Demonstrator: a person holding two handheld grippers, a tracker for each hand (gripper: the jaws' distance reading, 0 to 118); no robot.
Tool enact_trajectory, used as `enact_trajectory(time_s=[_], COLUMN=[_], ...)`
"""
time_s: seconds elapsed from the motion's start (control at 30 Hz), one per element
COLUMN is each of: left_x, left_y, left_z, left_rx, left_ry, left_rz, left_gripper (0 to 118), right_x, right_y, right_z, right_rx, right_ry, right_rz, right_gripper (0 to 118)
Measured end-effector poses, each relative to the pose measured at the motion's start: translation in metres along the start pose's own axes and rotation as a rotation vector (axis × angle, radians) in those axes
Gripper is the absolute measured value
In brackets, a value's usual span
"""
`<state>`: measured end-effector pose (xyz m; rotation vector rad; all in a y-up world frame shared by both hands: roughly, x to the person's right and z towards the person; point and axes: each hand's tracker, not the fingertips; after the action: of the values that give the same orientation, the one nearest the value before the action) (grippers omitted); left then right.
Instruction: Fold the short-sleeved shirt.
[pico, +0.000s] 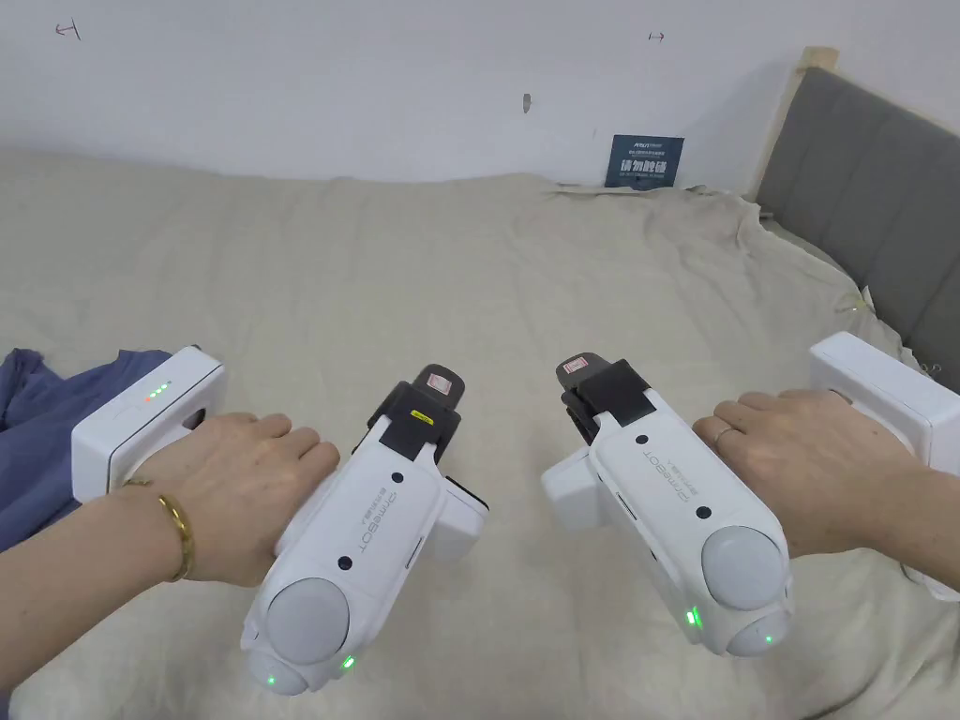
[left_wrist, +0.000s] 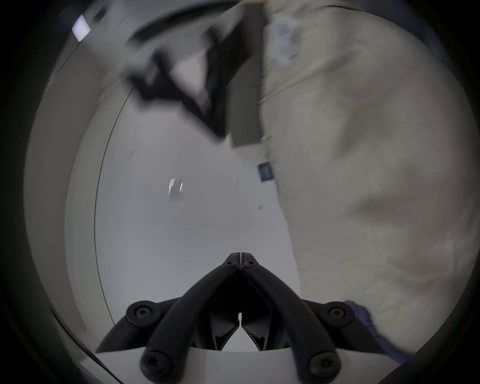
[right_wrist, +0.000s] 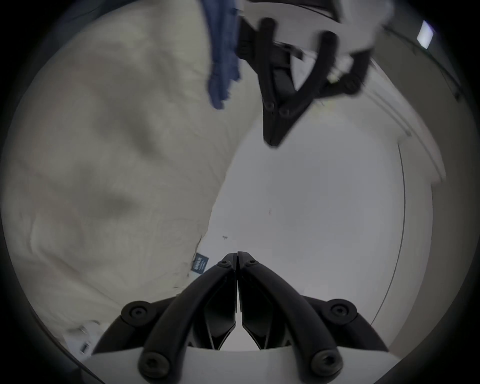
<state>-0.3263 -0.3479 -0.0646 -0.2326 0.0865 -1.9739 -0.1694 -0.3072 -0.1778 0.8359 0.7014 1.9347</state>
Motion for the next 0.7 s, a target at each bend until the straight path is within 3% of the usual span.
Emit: enact_trajectory(time_s=[0.07, 0.1, 0.17, 0.27, 0.33, 0.43, 0.5, 0.53, 0.7], left_x=[-0.002, -0.008, -0.024, -0.062, -0.080, -0.086, -0.076, -0.070, -0.045], left_y=[0.000, -0.001, -0.008, -0.032, -0.056, -0.088, -0.100, -0.098, -0.088], left_z=[0.004, 0.003, -0.001, -0.014, -0.020, -0.011, -0.005, -0.004, 0.004], left_rx=[0.038, 0.013, -0.091, -0.289, -0.415, -0.451, -0.495, -0.517, -0.525], left_ry=[-0.013, -0.009, -0.026, -0.008, 0.077, 0.190, 0.267, 0.282, 0.235], left_rz=[0.005, 0.094, 0.393, 0.972, 1.359, 1.916, 2.117, 2.111, 1.993], left_gripper=[0, 0, 0, 0, 0, 0, 0, 0, 0], right_x=[0.001, 0.004, 0.017, 0.038, 0.051, 0.055, 0.045, 0.037, 0.006], right_y=[0.003, 0.002, -0.001, -0.022, -0.040, -0.066, -0.074, -0.074, -0.062], right_z=[0.003, 0.006, 0.005, -0.003, -0.004, 0.006, 0.014, 0.019, 0.028], right_rx=[0.007, -0.001, -0.056, -0.163, -0.201, -0.205, -0.227, -0.257, -0.338], right_ry=[0.027, 0.037, 0.068, 0.084, -0.024, -0.123, -0.180, -0.237, -0.196], right_rz=[-0.028, -0.127, -0.419, -0.940, -1.303, -1.848, -2.089, -2.165, -2.146], right_gripper=[0, 0, 0, 0, 0, 0, 0, 0, 0])
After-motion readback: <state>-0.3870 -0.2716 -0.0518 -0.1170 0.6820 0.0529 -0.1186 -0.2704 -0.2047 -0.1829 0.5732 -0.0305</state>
